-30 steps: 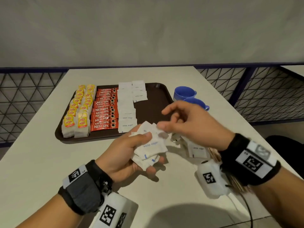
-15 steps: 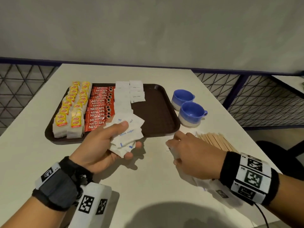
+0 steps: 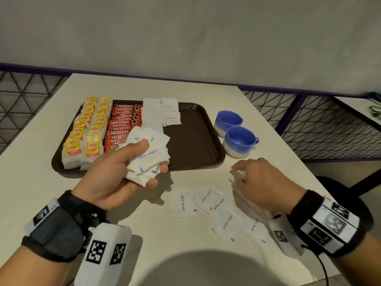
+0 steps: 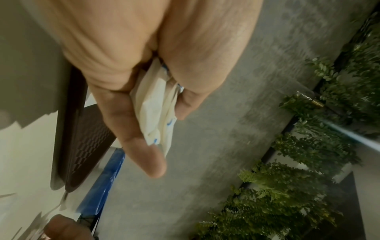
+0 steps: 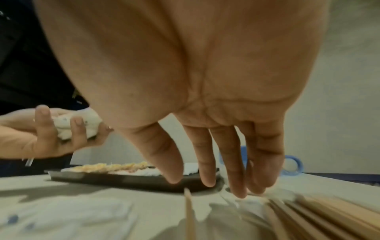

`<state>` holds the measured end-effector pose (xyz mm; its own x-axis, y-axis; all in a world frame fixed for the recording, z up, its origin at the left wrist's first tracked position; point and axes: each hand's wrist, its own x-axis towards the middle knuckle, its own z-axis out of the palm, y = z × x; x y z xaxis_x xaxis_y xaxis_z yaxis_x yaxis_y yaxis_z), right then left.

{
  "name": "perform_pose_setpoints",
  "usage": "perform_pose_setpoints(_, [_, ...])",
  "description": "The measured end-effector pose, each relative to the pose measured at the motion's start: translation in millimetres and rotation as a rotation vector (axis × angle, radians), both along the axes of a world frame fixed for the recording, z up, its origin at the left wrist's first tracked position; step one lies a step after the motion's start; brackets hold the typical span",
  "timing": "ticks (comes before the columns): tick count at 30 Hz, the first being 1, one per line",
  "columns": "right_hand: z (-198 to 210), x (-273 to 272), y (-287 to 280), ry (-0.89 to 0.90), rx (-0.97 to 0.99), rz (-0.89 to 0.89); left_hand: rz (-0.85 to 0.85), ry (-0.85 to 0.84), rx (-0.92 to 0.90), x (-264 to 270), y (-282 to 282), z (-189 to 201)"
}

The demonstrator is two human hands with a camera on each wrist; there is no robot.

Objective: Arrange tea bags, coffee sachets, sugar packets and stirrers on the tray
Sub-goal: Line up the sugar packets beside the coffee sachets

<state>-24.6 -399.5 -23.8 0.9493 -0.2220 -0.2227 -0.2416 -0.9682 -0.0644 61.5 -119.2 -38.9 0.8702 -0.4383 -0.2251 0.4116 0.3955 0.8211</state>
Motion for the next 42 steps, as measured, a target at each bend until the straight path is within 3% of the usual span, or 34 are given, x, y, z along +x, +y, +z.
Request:
perform_pose_setpoints(3, [-5, 6, -3, 0.077, -0.101, 0.005, 0.002, -0.006, 0.017, -1, 0, 1])
perform_pose_setpoints(6, [1, 8, 7, 0.107, -0.079, 0.069, 0.005, -0.001, 0.03, -1, 0, 1])
perform_pose_setpoints(11, [4, 9, 1, -0.042, 0.041, 0.05, 0.023, 0.026, 0.033, 1, 1, 0])
perform_pose_setpoints(13, [5, 9, 1, 0.004, -0.005, 0.041, 0.032, 0.036, 0.038, 2, 2, -1])
perform_pose_setpoints(19, [8, 2, 28, 0.089, -0.079, 0.239, 0.015, 0.026, 0.048, -1, 0, 2])
perform_pose_setpoints(25, [14, 6, 45, 0.129, 0.207, 0.341, 0.026, 0.034, 0.069, -2, -1, 0])
perform_pose_setpoints(28, [26, 3, 32, 0.011, 0.304, 0.296, 0.013, 0.041, 0.063, -2, -2, 0])
perform_pose_setpoints(31, [37, -13, 6, -0.136, 0.268, 0.285, 0.007, 0.036, 0.059, -2, -1, -2])
perform_pose_setpoints(36, [-1, -47, -16, 0.117, 0.141, 0.268, -0.013, 0.01, 0.046, -3, -2, 0])
perform_pose_setpoints(42, [-16, -48, -32, -0.024, 0.115, 0.13, 0.0, 0.019, 0.068, -3, -3, -2])
